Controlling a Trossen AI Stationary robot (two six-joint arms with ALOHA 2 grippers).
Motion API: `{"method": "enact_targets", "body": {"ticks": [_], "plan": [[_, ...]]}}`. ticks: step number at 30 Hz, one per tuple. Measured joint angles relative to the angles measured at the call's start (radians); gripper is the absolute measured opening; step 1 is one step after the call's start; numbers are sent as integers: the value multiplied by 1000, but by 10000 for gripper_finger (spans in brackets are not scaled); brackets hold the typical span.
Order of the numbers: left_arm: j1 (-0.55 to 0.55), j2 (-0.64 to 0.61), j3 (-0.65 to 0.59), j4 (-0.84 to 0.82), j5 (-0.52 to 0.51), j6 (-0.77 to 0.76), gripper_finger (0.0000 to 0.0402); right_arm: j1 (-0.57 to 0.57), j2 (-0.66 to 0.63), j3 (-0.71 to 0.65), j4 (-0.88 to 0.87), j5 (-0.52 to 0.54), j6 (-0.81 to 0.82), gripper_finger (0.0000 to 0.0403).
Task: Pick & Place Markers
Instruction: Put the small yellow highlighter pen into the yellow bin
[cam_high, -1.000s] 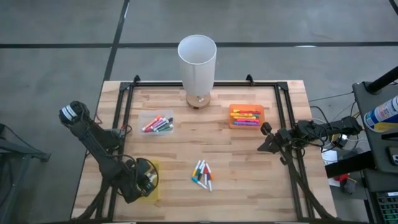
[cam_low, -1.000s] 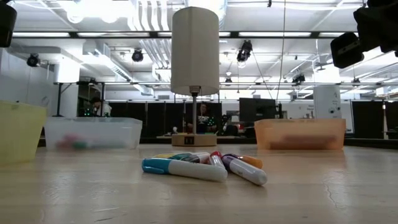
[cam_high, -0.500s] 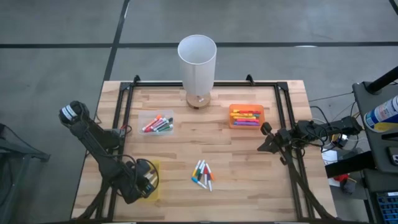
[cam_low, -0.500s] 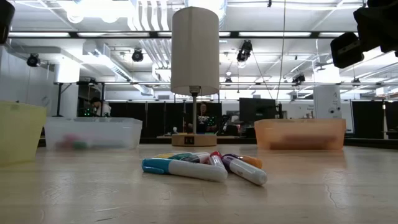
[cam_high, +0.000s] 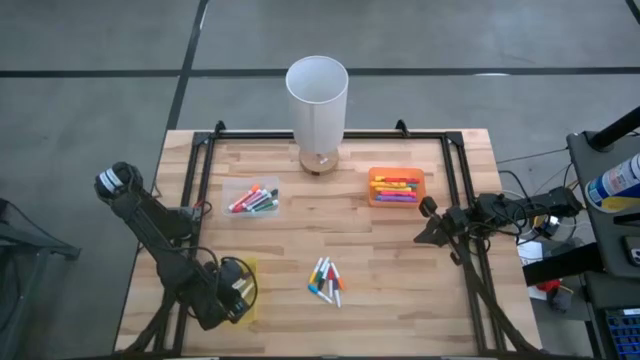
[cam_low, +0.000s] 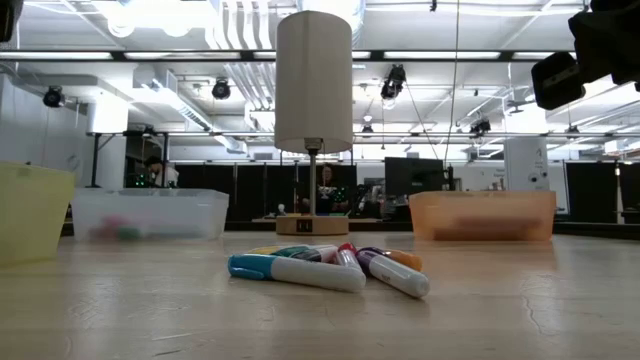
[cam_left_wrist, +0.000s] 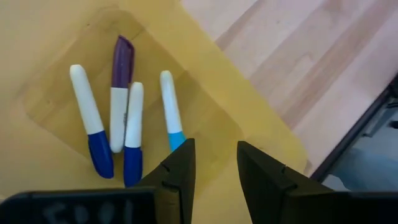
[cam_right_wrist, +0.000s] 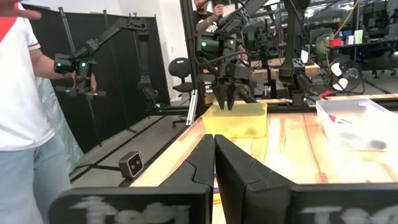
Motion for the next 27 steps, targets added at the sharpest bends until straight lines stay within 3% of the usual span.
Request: {"method": "enact_targets", "body": {"ticks": [27], "plan": [[0, -71, 53, 12, -3, 44, 110, 0, 0, 0, 0, 0, 0, 9]]}}
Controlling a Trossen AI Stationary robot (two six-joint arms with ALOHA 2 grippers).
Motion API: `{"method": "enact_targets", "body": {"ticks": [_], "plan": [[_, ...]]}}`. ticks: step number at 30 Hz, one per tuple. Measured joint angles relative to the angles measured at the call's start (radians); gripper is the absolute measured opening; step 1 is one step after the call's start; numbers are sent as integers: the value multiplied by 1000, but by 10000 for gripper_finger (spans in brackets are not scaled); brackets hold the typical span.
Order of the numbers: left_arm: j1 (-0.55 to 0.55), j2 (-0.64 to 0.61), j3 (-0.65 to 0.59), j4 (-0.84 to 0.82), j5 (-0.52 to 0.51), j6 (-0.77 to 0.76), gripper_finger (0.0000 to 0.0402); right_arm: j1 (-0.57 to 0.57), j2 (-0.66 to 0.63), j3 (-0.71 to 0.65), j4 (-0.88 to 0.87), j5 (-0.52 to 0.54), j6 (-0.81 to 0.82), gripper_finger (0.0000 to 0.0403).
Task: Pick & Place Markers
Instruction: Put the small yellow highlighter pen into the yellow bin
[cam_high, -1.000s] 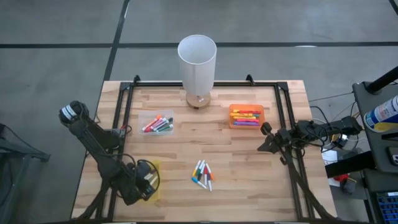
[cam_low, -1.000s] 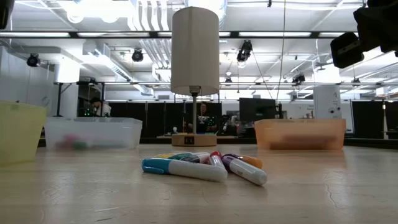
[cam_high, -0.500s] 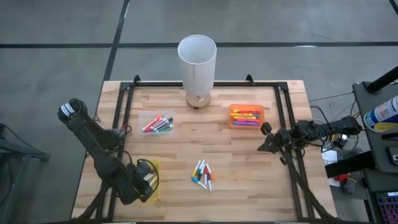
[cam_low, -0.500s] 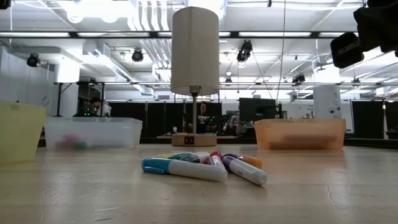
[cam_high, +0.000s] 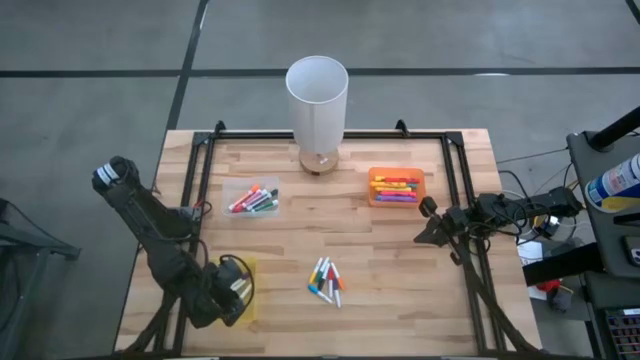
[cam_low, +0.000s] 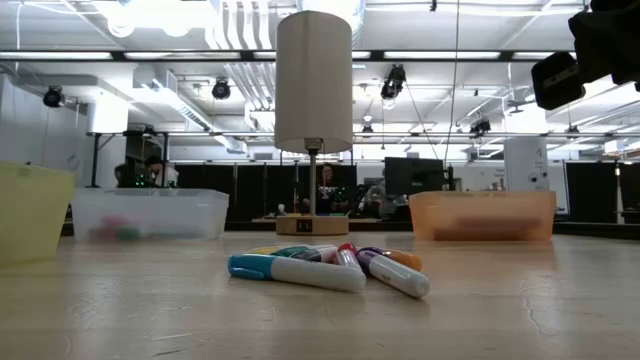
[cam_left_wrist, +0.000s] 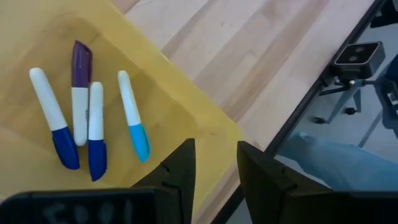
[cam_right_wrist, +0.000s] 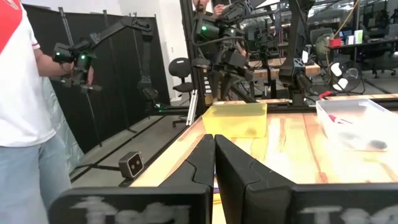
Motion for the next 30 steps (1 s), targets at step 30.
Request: {"method": "enact_targets", "body": {"ticks": [30], "plan": [[268, 0, 107, 69, -80, 363, 110, 0, 0, 0, 0, 0, 0, 9]]}}
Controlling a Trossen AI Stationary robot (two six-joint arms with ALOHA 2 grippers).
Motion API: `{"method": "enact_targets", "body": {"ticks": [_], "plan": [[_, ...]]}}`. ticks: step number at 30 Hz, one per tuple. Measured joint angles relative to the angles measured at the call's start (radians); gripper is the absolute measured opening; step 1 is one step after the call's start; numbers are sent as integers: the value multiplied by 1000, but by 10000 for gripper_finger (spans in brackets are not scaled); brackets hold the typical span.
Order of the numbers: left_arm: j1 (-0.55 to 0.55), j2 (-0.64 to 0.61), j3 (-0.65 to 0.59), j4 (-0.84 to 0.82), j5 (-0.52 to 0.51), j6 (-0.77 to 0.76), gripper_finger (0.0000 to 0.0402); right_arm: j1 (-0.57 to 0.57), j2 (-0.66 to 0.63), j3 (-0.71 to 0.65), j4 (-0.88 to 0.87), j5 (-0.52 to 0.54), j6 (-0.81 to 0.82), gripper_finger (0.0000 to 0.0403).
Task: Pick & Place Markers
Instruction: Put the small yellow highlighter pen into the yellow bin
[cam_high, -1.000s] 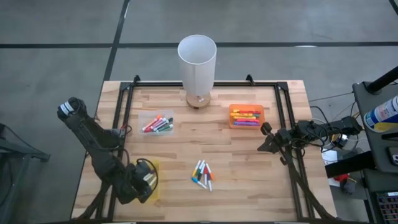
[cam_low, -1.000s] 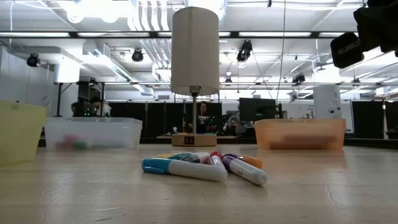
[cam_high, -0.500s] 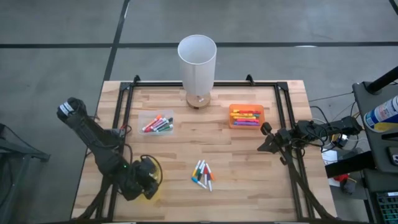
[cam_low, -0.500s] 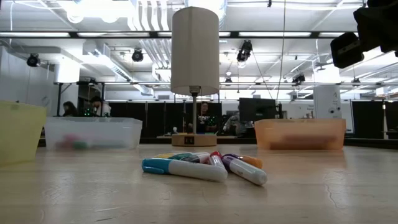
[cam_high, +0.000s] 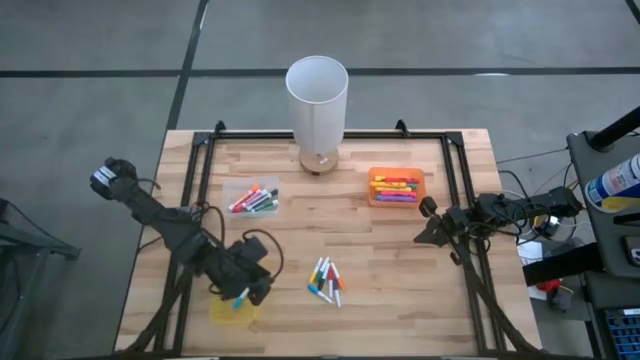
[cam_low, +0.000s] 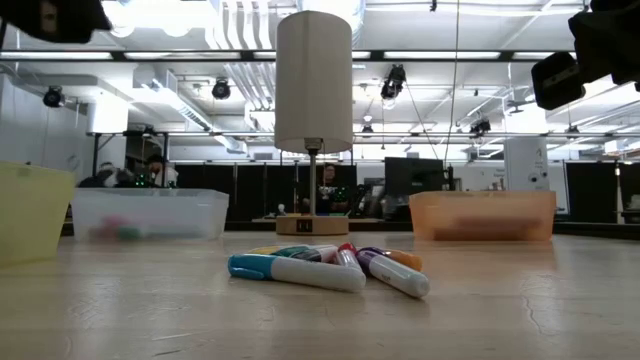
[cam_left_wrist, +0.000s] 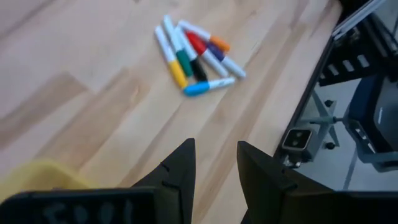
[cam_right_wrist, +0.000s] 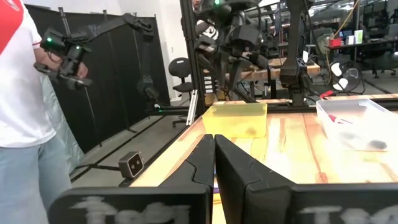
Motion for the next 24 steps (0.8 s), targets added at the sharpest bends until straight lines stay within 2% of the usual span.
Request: {"method": "enact_targets", "body": {"ticks": [12, 24], "plan": [[110, 1, 33, 105, 0, 143, 110, 0, 0, 0, 0, 0, 0, 9], [187, 2, 12, 350, -50, 223, 110, 0, 0, 0, 0, 0, 0, 9]]}}
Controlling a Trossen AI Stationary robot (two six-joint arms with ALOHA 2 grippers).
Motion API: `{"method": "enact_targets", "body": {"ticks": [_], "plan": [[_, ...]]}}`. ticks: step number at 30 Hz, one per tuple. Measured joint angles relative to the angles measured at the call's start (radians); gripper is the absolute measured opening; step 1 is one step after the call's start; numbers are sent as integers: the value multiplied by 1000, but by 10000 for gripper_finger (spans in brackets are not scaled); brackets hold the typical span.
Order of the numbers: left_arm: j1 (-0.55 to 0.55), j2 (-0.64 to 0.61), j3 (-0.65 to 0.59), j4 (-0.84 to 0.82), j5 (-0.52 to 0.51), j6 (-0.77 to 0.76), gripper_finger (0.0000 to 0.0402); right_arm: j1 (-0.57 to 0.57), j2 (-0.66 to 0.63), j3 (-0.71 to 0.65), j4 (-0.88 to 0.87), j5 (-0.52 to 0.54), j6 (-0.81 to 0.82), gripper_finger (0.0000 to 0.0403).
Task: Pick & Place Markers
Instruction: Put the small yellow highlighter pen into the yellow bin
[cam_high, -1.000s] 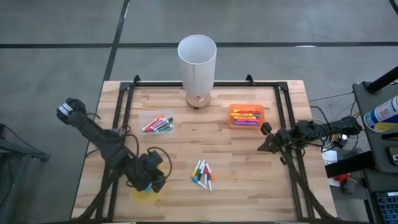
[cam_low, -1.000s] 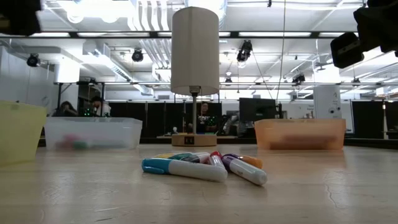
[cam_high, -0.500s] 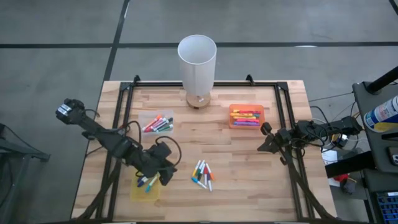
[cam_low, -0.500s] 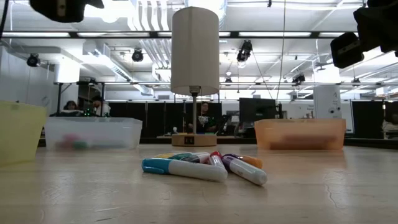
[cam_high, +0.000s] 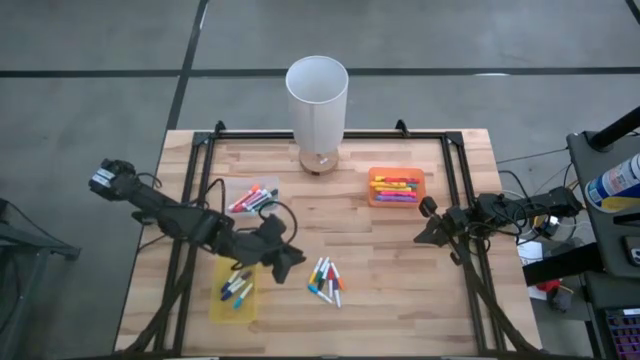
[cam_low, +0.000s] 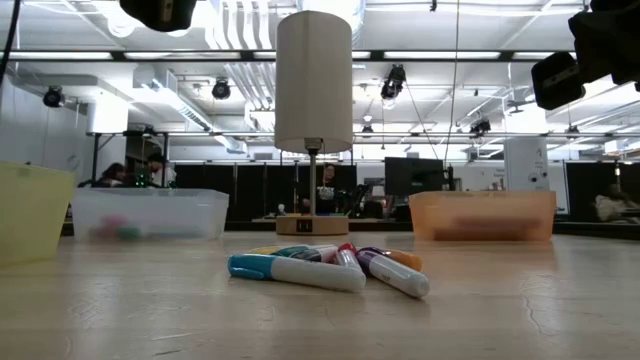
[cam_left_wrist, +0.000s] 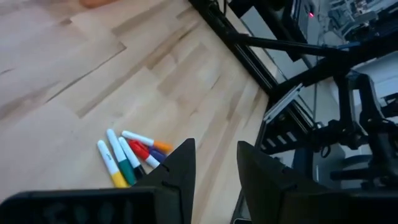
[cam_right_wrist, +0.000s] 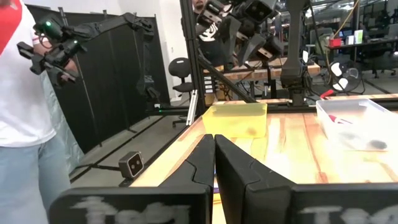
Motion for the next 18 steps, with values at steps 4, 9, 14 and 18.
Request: {"method": "enact_targets", "body": {"ticks": [4, 9, 14, 18], "plan": [[4, 0, 0, 1, 9, 2, 110, 0, 0, 0, 0, 0, 0, 9], [3, 0, 0, 18, 35, -11, 110, 0, 0, 0, 0, 0, 0, 9], [4, 0, -1, 25, 35, -30, 110, 0, 0, 0, 0, 0, 0, 9], [4, 0, -1, 25, 35, -30, 110, 0, 0, 0, 0, 0, 0, 9]]}}
